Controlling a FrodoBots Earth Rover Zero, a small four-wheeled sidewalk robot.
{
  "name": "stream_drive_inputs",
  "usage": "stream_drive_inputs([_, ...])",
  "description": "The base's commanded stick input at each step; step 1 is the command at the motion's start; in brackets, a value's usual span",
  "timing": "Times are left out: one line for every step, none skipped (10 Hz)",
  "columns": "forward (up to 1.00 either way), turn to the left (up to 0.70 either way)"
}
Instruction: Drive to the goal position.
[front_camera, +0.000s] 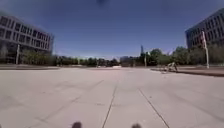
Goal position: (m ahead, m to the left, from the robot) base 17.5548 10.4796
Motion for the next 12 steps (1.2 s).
stream_drive_inputs([0.85,0.01])
stream_drive_inputs([0.85,0.01])
stream_drive_inputs([0.85,0.01])
stream_drive_inputs([0.85,0.01])
stream_drive_inputs([0.85,0.01])
stream_drive_inputs([0.85,0.01])
stream_drive_inputs([0.85,0.01])
stream_drive_inputs([0.85,0.01])
stream_drive_inputs([0.85,0.01])
stream_drive_inputs([0.85,0.01])
stream_drive_inputs([0.85,0.01])
stream_drive_inputs([0.85,0.01])
